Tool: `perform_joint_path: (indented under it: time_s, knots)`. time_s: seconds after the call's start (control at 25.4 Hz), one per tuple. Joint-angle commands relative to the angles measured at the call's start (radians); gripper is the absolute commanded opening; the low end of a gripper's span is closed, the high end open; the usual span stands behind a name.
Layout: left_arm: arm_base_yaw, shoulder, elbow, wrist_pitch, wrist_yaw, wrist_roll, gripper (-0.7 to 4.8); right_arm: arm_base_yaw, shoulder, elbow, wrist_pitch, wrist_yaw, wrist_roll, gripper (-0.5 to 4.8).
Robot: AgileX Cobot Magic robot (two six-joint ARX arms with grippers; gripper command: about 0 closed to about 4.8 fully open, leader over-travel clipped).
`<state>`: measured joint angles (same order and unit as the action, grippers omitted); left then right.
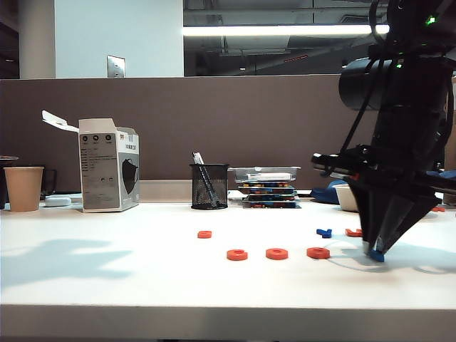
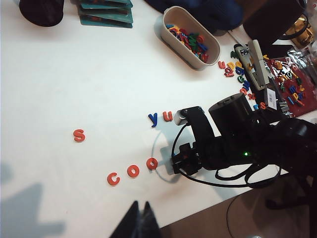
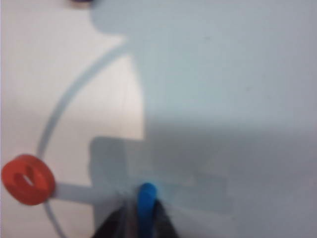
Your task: Select the appropriate letters from the row of letter magnets placed on the table to arrange into the word "cool".
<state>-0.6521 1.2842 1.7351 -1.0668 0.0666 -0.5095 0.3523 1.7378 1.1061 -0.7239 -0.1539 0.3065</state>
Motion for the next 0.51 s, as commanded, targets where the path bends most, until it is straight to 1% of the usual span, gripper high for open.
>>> perform_joint_path:
  time_s: [0.04, 0.39, 0.43, 0.47, 0.51]
  knots:
    - [-0.001, -0.005, 0.004, 0.007, -0.002, 0.004, -0.04, 0.003, 0.0, 0.027, -0.016, -0.006, 0.004, 1.68]
    - [-0.001, -0.004, 0.004, 0.008, -0.002, 0.004, -0.04, 0.003, -0.028, 0.12, -0.058, -0.002, 0.0, 1.66]
    - [-0.001, -0.004, 0.004, 0.009, -0.003, 0.004, -0.04, 0.002, -0.038, 0.133, -0.063, -0.002, -0.005, 1.53]
    - [-0.001, -0.004, 0.004, 0.009, -0.002, 0.004, -0.04, 0.001, -0.045, 0.144, -0.066, -0.002, -0.016, 1.2]
    - [-0.001, -0.004, 0.004, 0.01, -0.002, 0.004, -0.04, 0.0, -0.055, 0.154, -0.068, -0.001, -0.025, 0.7]
